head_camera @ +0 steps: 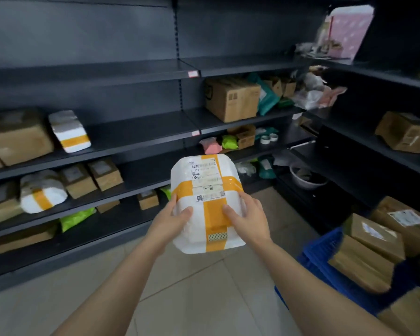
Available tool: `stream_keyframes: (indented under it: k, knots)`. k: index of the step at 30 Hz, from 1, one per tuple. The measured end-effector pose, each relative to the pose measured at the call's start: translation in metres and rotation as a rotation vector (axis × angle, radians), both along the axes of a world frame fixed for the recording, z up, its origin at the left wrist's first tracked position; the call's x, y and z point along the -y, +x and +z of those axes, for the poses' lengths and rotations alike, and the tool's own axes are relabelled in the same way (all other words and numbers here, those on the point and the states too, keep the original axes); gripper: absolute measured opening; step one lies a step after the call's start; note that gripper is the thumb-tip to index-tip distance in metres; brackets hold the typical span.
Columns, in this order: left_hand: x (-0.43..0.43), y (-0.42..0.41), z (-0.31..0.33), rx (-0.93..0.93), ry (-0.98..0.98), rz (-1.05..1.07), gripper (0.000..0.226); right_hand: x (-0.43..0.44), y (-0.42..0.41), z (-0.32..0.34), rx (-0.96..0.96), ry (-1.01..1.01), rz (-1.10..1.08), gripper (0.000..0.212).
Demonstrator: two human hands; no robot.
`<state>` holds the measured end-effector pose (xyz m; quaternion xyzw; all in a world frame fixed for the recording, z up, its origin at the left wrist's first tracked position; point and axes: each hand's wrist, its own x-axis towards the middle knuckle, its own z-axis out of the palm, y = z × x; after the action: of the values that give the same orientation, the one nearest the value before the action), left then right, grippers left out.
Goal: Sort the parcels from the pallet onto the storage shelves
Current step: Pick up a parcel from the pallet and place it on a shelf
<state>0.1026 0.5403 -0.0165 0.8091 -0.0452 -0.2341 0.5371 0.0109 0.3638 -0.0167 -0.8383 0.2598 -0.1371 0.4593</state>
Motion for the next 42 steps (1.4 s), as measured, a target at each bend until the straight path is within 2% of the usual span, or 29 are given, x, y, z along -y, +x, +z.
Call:
stream_keyframes:
  k: [10,17,23,29,36,37,40,42]
  knots:
    - [-0.069,0.126,-0.033,-0.078,0.072,0.189,0.071,-0.051,0.158,-0.025,-0.091,-0.013,0.189,0.065]
    - [-0.079,0.199,-0.066,-0.175,-0.001,0.342,0.074,-0.057,0.259,-0.058,-0.167,-0.013,0.316,0.064]
    - [-0.083,0.268,-0.099,-0.222,0.009,0.422,0.065,-0.061,0.339,-0.091,-0.228,-0.007,0.361,0.065]
    - [-0.092,0.352,-0.149,-0.258,0.036,0.433,0.061,-0.068,0.430,-0.136,-0.288,-0.030,0.386,0.063]
    - [-0.100,0.452,-0.219,-0.280,-0.018,0.323,0.062,-0.073,0.535,-0.211,-0.295,-0.019,0.429,0.060]
    - [-0.099,0.465,-0.229,-0.274,-0.020,0.309,0.067,-0.072,0.548,-0.222,-0.287,-0.021,0.439,0.060]
    - [-0.097,0.504,-0.261,-0.188,0.077,0.237,0.103,-0.070,0.589,-0.257,-0.224,-0.040,0.484,0.064]
    - [-0.094,0.528,-0.283,-0.096,0.147,0.204,0.110,-0.068,0.617,-0.282,-0.152,-0.006,0.504,0.072]
